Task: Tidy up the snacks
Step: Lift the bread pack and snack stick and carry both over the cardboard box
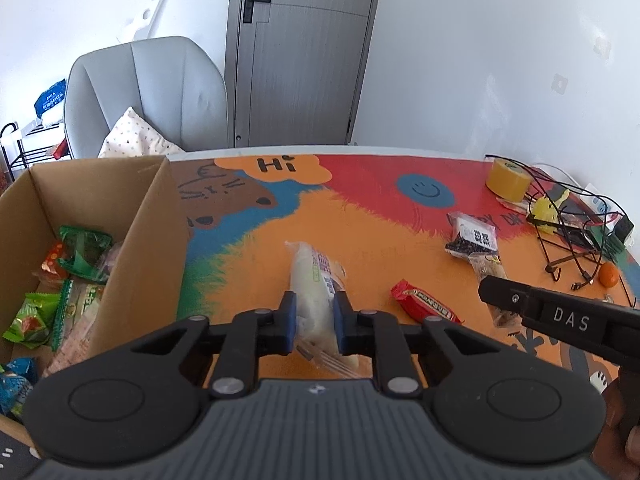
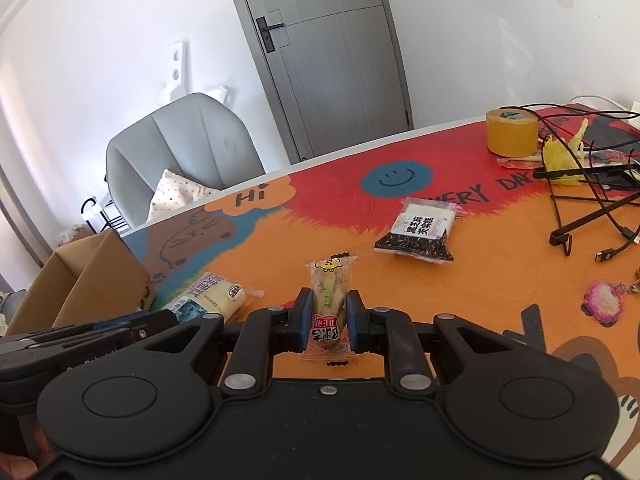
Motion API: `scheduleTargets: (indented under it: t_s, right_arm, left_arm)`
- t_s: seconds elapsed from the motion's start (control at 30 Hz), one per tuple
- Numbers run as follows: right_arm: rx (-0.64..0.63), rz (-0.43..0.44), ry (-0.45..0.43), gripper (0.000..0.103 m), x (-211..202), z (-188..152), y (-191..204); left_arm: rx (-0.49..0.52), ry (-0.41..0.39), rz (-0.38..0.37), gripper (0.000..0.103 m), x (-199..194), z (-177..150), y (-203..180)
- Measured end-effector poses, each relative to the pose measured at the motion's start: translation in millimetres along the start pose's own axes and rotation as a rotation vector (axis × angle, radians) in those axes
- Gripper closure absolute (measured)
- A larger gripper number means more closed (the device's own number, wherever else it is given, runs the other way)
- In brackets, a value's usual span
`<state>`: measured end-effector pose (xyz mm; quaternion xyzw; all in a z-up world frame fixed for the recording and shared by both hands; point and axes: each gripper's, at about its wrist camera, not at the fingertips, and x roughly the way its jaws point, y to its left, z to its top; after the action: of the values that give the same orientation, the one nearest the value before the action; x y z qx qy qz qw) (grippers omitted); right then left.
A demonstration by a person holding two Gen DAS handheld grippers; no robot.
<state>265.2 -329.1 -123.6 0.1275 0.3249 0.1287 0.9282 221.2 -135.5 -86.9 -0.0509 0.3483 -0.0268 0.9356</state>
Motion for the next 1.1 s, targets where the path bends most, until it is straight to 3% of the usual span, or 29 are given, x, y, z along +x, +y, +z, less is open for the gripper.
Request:
scheduleTargets:
  t_s: [0.17,0.3,0.4,0.77,0.97,1.1]
  right_arm:
    - [0.014,-0.009,0.017,0.084,3,-6,-4]
    - [0.023,-0.017,0.027,0.084,6,-8,-9]
    - [0.032,-0.023,0.034,0.084,10,-9,-14]
    - [0.059,-0.053,0.056,0.084,22,-12,-30]
    - [0.064,-0.055,0.060,0.084,24,-13,-31]
    - [0.060,-0.051,0.054,0.084,21,-12,-29]
  left_arm:
    - [0.030,0.039,0.010,0.072,10,-5,-3]
    - [0.044,0.043,0.016,0.042,19,-7,-8]
    - [0.063,0.033,0.029,0.039,26,-8,-12]
    - [0.076,0.063,0.057,0.041,57,-8,-13]
    - [0.086,0.084,0.048,0.070,61,-11,-12]
    - [0.071,0.071,0.053,0.074,54,-9,-11]
